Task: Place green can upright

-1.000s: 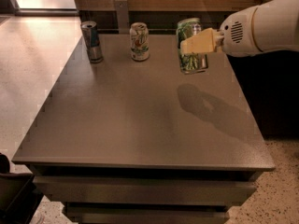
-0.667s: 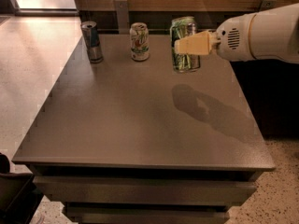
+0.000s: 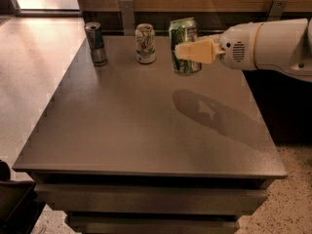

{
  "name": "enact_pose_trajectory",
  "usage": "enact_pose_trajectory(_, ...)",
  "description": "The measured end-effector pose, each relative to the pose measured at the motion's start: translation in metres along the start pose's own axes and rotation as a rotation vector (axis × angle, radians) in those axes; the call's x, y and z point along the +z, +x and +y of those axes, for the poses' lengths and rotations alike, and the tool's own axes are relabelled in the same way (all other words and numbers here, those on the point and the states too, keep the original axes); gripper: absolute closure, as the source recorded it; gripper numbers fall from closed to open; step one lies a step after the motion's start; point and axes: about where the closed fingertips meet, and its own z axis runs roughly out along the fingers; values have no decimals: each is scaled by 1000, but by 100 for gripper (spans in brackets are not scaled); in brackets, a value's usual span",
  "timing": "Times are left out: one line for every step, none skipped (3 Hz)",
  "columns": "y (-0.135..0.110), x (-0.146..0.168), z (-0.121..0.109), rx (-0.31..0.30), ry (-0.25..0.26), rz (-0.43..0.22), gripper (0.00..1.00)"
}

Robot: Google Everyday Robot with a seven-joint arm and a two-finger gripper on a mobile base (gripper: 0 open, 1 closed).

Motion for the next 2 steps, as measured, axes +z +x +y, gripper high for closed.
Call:
enact_pose_trajectory(1,6,-3,-36,-33,4,100)
enact_pose_trajectory(1,6,-3,-37,-36,5,100)
